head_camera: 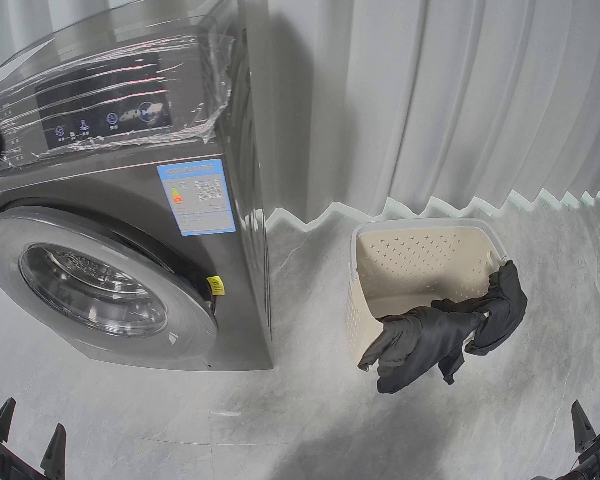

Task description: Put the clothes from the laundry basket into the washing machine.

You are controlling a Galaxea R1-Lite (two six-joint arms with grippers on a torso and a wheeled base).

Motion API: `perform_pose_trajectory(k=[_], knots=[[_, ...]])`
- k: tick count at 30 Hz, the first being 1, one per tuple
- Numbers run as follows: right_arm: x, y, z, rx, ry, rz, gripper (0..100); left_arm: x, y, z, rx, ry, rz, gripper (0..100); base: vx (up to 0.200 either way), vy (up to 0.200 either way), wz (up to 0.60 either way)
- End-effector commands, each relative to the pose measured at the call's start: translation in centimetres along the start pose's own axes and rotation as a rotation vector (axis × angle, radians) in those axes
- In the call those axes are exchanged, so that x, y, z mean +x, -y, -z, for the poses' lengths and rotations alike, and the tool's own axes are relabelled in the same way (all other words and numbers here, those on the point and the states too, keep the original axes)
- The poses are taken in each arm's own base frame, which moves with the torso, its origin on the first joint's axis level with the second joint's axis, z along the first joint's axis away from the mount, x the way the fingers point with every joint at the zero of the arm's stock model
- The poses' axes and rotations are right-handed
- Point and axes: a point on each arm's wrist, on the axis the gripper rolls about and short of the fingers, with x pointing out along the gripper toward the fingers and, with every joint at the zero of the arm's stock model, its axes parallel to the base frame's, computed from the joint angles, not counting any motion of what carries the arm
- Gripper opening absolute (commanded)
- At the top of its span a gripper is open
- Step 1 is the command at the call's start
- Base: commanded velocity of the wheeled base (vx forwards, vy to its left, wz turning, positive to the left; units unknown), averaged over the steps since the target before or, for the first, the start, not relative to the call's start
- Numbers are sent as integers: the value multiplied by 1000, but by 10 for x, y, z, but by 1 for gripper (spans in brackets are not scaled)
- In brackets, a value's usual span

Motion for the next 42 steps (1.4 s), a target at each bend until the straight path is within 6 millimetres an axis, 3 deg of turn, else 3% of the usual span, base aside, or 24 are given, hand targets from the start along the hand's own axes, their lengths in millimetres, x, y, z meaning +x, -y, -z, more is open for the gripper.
perform_pose_trajectory(k=[1, 21, 30, 38, 42], knots=[[0, 0, 5, 0, -1, 0, 100, 0, 0, 5, 0, 2, 0, 100, 0, 200, 0], [0, 0, 5, 0, -1, 0, 100, 0, 0, 5, 10, -1, -8, 100, 0, 200, 0], [0, 0, 5, -3, -1, -5, 100, 0, 0, 5, 4, -1, -3, 100, 0, 0, 0], [0, 0, 5, -1, -3, 0, 100, 0, 0, 5, 4, 0, -2, 100, -200, 0, 0], [0, 0, 5, -1, -3, -1, 100, 0, 0, 5, 7, -1, -5, 100, 0, 0, 0]])
